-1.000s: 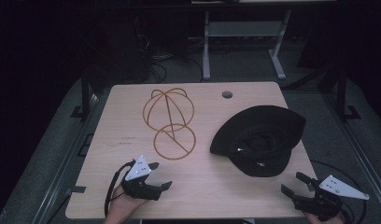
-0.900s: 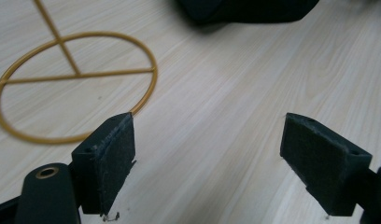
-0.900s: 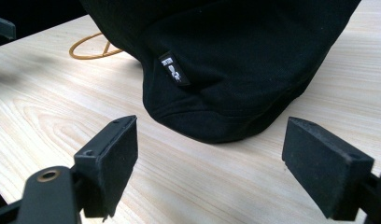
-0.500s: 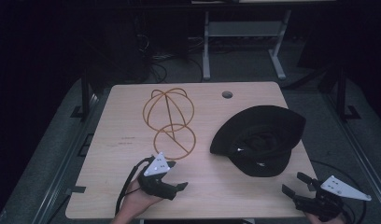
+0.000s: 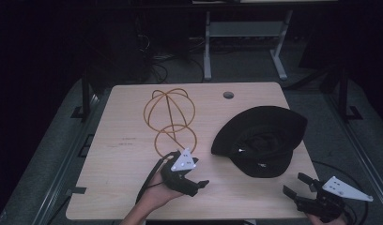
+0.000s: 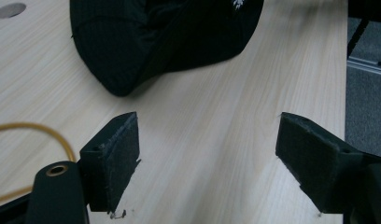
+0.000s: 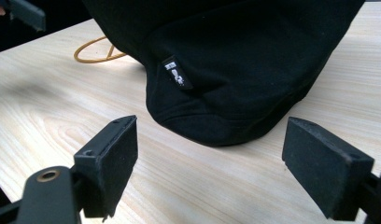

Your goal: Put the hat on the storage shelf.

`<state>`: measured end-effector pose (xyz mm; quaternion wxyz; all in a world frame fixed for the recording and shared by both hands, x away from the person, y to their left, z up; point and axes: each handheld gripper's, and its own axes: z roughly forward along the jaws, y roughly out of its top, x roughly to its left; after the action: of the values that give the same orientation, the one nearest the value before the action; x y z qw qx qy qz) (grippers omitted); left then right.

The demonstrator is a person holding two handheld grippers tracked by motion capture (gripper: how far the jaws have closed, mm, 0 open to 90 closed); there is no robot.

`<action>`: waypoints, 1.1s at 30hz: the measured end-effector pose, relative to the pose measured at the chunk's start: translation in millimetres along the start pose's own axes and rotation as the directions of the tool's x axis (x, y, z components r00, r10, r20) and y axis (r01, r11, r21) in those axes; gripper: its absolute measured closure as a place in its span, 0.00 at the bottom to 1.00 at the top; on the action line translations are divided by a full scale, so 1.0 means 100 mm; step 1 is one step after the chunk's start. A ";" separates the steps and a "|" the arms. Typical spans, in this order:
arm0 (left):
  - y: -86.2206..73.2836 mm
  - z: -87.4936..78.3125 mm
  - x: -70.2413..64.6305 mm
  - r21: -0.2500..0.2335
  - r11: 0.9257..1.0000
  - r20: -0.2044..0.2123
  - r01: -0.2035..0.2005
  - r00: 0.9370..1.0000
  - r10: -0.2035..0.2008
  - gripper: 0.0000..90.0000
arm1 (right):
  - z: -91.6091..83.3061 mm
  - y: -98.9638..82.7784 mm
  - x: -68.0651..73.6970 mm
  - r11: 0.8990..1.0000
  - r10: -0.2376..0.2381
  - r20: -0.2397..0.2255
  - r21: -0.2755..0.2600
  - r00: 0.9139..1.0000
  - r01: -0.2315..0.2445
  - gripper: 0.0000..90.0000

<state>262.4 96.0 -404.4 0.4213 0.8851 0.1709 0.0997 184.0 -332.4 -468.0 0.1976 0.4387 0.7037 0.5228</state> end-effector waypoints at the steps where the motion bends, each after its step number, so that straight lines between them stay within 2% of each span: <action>1: 0.00 0.00 0.00 0.000 1.000 0.000 0.000 1.000 0.000 0.24 | 0.00 0.00 0.00 1.000 0.000 0.000 0.000 1.000 0.000 0.20; 7: 0.18 0.15 0.01 0.000 1.000 0.033 -0.016 0.999 0.016 0.26 | 0.01 0.00 0.02 1.000 -0.007 -0.006 0.003 1.000 0.007 0.20; 16: 0.42 0.34 0.07 0.017 0.999 0.050 -0.038 0.998 0.037 0.27 | 0.03 0.00 0.01 1.000 -0.008 -0.013 0.008 1.000 0.009 0.20; 21: 0.55 0.43 0.09 0.016 0.999 0.045 -0.049 0.998 0.048 0.29 | 0.02 0.00 0.02 1.000 -0.010 -0.015 0.008 1.000 0.010 0.20; 22: 0.59 0.47 0.10 0.007 0.999 0.053 -0.039 0.998 0.039 0.30 | 0.02 0.00 0.01 1.000 -0.006 -0.018 0.004 1.000 0.006 0.20; 24: 0.61 0.50 0.10 0.001 0.999 0.043 -0.038 0.998 0.038 0.30 | 0.02 -0.01 0.01 1.000 -0.002 -0.020 0.006 1.000 0.002 0.20; 27: 0.62 0.57 0.14 -0.009 1.000 0.040 -0.013 0.999 0.013 0.31 | 0.02 -0.01 0.02 1.000 -0.009 -0.022 0.010 1.000 0.010 0.20; 33: 0.67 0.70 0.13 0.011 1.000 0.054 -0.024 0.998 0.023 0.37 | 0.01 -0.01 0.01 1.000 -0.004 -0.023 0.007 1.000 0.004 0.20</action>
<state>311.6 11.8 -395.2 0.4192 0.8919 0.1497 0.0800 183.8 -330.5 -469.3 0.1888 0.4320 0.7086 0.5250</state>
